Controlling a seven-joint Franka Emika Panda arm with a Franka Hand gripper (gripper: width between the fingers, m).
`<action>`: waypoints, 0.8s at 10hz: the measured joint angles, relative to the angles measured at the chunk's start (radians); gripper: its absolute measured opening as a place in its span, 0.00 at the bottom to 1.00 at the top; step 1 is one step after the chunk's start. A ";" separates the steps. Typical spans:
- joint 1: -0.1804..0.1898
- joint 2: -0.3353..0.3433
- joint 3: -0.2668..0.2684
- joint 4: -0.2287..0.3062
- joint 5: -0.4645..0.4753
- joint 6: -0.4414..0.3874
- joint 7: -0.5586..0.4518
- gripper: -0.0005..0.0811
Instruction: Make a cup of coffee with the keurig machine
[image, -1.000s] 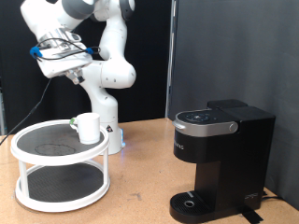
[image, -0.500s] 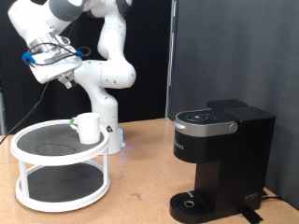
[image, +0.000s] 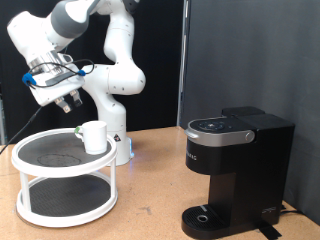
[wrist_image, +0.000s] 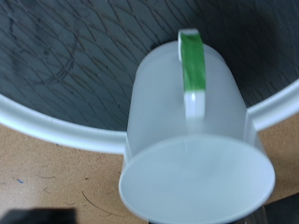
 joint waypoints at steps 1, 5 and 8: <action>0.000 0.006 -0.001 -0.018 0.001 0.018 -0.016 0.55; 0.004 0.034 -0.001 -0.069 0.004 0.068 -0.053 0.90; 0.009 0.058 -0.001 -0.083 0.014 0.081 -0.088 0.91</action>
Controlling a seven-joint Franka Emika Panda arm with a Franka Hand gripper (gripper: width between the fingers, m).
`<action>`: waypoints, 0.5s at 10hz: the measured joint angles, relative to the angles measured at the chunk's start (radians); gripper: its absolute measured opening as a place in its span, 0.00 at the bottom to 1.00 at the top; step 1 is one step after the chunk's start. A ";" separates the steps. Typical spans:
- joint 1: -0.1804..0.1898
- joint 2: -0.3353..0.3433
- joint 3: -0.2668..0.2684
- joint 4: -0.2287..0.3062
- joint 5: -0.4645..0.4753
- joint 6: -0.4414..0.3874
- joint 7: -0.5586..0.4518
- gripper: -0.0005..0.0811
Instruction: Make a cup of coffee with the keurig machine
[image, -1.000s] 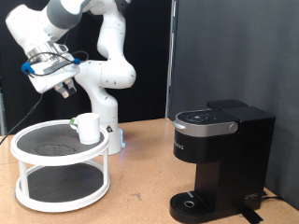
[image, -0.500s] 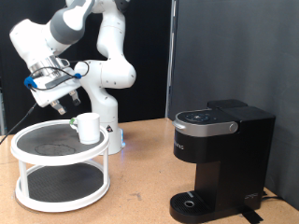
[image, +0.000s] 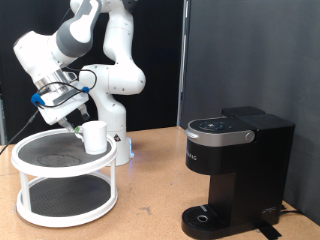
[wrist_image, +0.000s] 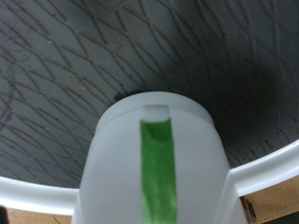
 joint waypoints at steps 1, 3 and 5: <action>0.001 0.004 0.000 -0.003 0.001 0.000 -0.008 0.91; 0.001 0.005 0.000 -0.014 0.001 -0.001 -0.036 0.91; 0.000 -0.001 -0.006 -0.030 0.003 0.000 -0.083 0.91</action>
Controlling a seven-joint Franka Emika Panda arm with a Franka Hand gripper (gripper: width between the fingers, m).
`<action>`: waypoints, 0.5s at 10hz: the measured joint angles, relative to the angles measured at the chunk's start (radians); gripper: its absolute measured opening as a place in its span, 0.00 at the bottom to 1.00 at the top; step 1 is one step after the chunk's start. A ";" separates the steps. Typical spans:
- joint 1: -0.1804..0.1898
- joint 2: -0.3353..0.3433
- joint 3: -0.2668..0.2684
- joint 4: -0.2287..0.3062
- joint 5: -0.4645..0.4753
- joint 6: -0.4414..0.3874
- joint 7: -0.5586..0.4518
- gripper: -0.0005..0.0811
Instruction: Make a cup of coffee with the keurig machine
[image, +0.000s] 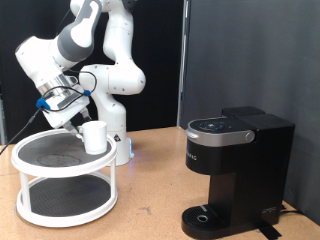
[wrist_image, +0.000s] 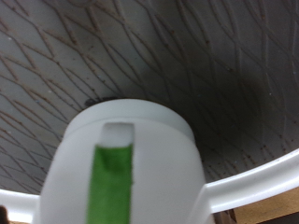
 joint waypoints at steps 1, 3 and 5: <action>-0.003 -0.006 -0.006 -0.009 0.003 0.000 -0.020 0.91; -0.007 -0.014 -0.020 -0.020 0.011 0.000 -0.051 0.91; -0.015 -0.018 -0.024 -0.024 0.010 0.000 -0.059 0.91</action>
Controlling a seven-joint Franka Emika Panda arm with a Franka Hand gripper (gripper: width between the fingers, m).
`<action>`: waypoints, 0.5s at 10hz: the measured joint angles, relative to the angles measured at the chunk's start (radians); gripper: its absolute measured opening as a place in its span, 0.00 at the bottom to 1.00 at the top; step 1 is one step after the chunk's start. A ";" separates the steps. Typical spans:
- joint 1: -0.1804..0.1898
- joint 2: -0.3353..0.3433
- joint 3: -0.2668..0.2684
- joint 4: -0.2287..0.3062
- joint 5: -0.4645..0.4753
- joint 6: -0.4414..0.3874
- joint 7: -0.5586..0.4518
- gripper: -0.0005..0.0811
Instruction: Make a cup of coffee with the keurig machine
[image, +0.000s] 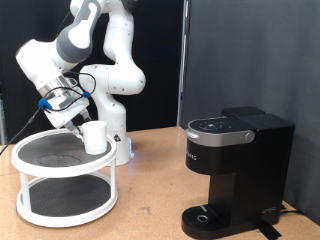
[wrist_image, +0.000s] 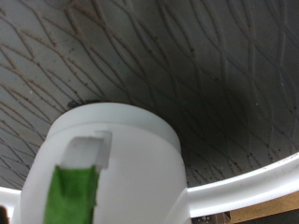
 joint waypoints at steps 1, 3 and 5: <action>-0.006 -0.002 0.000 -0.001 0.000 0.000 -0.001 0.91; -0.014 -0.005 0.000 -0.004 0.000 0.000 -0.001 0.91; -0.021 -0.008 0.001 -0.006 0.000 0.000 0.000 0.77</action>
